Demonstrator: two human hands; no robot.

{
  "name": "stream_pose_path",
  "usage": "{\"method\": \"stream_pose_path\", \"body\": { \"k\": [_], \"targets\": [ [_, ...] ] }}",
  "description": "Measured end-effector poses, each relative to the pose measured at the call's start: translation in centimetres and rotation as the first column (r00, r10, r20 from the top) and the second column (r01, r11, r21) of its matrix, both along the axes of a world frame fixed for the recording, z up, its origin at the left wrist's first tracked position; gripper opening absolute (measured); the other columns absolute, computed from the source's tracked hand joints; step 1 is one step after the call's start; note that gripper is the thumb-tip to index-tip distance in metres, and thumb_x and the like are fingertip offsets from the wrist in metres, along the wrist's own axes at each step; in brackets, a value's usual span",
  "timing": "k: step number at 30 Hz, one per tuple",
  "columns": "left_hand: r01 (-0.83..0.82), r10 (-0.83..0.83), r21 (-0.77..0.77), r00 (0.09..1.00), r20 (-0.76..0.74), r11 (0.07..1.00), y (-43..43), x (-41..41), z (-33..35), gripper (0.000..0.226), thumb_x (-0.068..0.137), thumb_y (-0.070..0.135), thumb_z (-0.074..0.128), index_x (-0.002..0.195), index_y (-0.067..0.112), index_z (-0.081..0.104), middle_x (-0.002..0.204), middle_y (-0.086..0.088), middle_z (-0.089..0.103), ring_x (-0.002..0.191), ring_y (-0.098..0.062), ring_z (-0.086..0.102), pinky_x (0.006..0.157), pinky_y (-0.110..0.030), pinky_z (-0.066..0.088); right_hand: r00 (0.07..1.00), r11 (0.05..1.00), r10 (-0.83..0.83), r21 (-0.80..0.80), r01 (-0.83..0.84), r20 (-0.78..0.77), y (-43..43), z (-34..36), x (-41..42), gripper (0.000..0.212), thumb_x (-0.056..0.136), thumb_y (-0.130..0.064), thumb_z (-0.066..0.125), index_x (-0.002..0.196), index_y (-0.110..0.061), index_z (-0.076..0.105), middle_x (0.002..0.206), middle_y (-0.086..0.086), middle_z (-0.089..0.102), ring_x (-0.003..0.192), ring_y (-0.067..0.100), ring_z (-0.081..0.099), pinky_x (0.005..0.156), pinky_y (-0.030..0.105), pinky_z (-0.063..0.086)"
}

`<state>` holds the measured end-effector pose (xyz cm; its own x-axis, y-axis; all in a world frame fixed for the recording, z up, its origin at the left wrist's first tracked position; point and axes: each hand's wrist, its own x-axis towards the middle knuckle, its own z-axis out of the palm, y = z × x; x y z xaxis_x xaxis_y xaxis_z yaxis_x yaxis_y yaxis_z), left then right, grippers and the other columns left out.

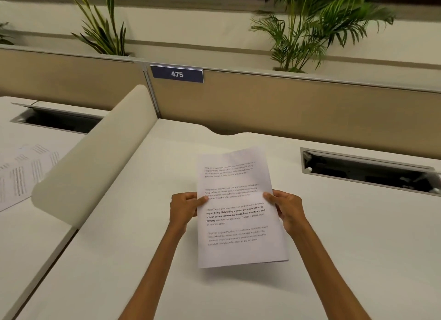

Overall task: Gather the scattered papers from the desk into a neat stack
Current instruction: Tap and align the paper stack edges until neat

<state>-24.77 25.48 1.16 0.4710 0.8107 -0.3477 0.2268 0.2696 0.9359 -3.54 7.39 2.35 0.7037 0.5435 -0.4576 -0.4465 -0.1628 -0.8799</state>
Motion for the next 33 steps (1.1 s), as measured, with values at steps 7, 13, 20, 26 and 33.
{"method": "stream_pose_path", "body": {
  "k": [7, 13, 20, 26, 33],
  "targets": [
    [-0.04, 0.052, 0.079, 0.987, -0.153, 0.996, 2.1, 0.7, -2.9, 0.033, 0.091, 0.03, 0.067, 0.069, 0.006, 0.061, 0.067, -0.006, 0.063, 0.062, -0.019, 0.054, 0.061, -0.031, 0.041, 0.986, 0.999, -0.047, -0.031, 0.043, -0.158, 3.5, -2.2, -0.1, 0.027, 0.078, -0.004, 0.078, 0.104, 0.003, 0.072, 0.101, 0.02, 0.075, 0.087, 0.033, 0.07, 0.086, 0.046, 0.059],
    [-0.108, 0.155, 0.202, 0.959, -0.235, 0.973, 6.9, 2.0, -3.4, 0.034, 0.097, 0.027, 0.056, 0.073, 0.005, 0.063, 0.07, -0.006, 0.06, 0.067, -0.018, 0.054, 0.065, -0.03, 0.042, 0.972, 0.997, -0.071, -0.039, 0.064, -0.223, 9.0, -2.9, 0.0, 0.024, 0.079, -0.001, 0.077, 0.102, 0.003, 0.071, 0.098, 0.017, 0.074, 0.084, 0.032, 0.07, 0.086, 0.044, 0.058],
    [-0.139, 0.237, 0.317, 0.925, -0.297, 0.938, 15.4, 4.5, -2.5, 0.033, 0.094, 0.017, 0.063, 0.068, -0.003, 0.065, 0.061, -0.004, 0.059, 0.056, -0.017, 0.049, 0.059, -0.026, 0.04, 0.972, 0.997, -0.04, -0.076, 0.023, -0.23, 17.3, -3.9, 1.6, 0.015, 0.08, 0.003, 0.076, 0.094, -0.001, 0.07, 0.088, 0.01, 0.072, 0.076, 0.023, 0.069, 0.068, 0.034, 0.06],
    [-0.056, 0.202, 0.368, 0.907, -0.37, 0.928, 22.2, 6.1, -3.8, 0.041, 0.092, 0.016, 0.063, 0.057, 0.012, 0.043, 0.057, -0.008, 0.041, 0.056, -0.019, 0.036, 0.056, -0.029, 0.028, 1.0, 0.96, 0.014, -0.279, -0.015, -0.005, 24.0, -5.2, 3.8, 0.019, 0.072, -0.008, 0.083, 0.081, 0.004, 0.072, 0.088, 0.016, 0.076, 0.084, 0.034, 0.074, 0.081, 0.05, 0.061],
    [-0.002, 0.178, 0.361, 0.874, -0.453, 0.933, 27.1, 6.7, -6.5, 0.027, 0.091, 0.021, 0.063, 0.068, 0.019, 0.052, 0.066, -0.004, 0.052, 0.063, -0.017, 0.047, 0.062, -0.029, 0.04, 0.98, 0.924, 0.08, -0.382, -0.004, 0.183, 27.3, -5.3, 4.4, 0.007, 0.075, -0.004, 0.079, 0.078, -0.008, 0.074, 0.082, 0.008, 0.074, 0.059, 0.024, 0.072, 0.065, 0.034, 0.063]
  ]
}}
